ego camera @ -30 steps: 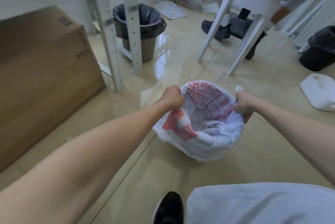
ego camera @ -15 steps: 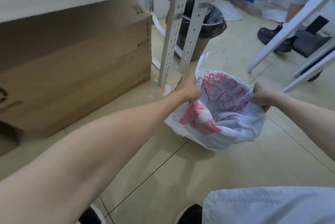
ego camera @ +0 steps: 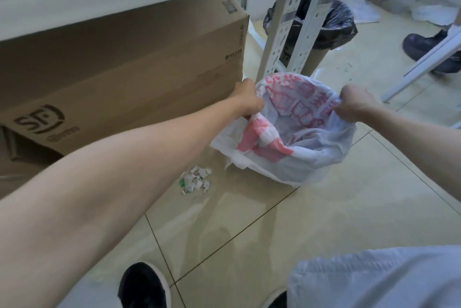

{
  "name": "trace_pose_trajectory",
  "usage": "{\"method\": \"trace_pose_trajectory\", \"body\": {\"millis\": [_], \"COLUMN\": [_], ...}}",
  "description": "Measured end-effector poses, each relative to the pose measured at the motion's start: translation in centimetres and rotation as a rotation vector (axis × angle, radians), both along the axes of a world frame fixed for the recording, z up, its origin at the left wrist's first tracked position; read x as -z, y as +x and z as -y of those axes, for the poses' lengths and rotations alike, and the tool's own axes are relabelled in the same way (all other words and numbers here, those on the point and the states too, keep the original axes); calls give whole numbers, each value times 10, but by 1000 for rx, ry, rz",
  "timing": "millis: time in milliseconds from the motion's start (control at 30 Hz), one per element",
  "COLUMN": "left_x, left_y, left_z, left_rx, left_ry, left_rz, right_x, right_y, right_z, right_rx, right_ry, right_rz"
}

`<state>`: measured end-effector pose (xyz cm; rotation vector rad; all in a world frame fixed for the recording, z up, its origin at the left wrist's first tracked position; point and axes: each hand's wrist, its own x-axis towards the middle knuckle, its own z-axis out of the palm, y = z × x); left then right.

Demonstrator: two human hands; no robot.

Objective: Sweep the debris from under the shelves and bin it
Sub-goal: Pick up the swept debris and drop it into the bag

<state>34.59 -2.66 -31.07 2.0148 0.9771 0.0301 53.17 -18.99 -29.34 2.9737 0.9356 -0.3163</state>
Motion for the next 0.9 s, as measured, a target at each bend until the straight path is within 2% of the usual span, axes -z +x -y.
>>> {"method": "trace_pose_trajectory", "body": {"millis": [100, 167, 233, 300, 367, 433, 567, 767, 900], "left_x": [-6, -12, -18, -20, -14, 1, 49, 126, 160], "left_y": [-11, -22, -42, -71, -106, -140, -187, -207, -204], "left_z": [-6, -13, -24, -36, -45, -51, -48, -36, -35], "left_rx": [12, -5, -64, -94, -106, -142, -142, 28, 183], "left_ry": [-37, -30, 32, 74, 83, 87, 48, 85, 110], "left_rz": [5, 23, 52, 34, -74, -204, -388, -537, -531], "right_x": [-17, -35, -52, -62, -65, -57, -10, 122, 183], "right_y": [-11, -23, -45, -76, -111, -146, -210, -284, -301], "right_z": [-8, -20, -42, -71, -98, -119, -140, -110, -98], "right_rx": [0, -56, -158, -281, -408, -548, -703, -598, -478], "right_ry": [-133, -179, -124, 15, 133, 129, -15, -374, -323], "right_rz": [-27, 53, 122, 90, -2, -99, -271, -384, -418]}}
